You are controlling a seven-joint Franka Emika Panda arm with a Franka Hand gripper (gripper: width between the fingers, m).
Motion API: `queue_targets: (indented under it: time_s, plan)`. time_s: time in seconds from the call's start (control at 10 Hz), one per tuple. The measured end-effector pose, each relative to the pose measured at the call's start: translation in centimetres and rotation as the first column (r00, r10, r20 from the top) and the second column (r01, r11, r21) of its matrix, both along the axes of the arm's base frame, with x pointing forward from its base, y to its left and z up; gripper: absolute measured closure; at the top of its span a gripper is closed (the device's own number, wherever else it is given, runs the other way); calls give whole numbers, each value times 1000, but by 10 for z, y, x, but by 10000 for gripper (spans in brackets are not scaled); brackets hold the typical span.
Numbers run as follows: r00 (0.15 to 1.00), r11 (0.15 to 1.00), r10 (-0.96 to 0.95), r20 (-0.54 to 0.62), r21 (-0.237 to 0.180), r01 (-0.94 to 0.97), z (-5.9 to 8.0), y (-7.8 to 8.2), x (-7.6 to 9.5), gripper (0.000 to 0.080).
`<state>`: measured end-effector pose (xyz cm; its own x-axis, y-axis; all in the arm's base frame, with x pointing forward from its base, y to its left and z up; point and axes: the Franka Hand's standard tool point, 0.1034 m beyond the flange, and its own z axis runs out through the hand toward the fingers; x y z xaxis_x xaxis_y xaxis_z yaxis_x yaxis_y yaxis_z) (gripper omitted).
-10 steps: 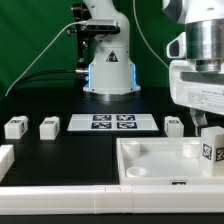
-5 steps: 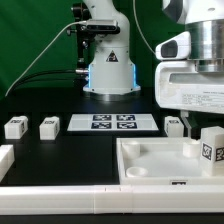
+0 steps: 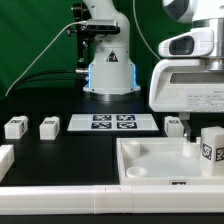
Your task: Assemble one leg
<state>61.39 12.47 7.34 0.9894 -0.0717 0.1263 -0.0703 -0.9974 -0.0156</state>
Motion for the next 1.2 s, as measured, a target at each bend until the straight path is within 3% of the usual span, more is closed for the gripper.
queue_targets:
  time_s: [0.4,0.8,1.0,1.2]
  plan:
    - [903,900,430,-14,-71,-430,0,-7,1,150]
    - [902,899,432,-14,-71,-431,0,-10,2,162]
    - [903,900,430,-13,-71,-430,0,-11,2,511]
    - [904,901,428,-13,-71,-428,0,-11,2,509]
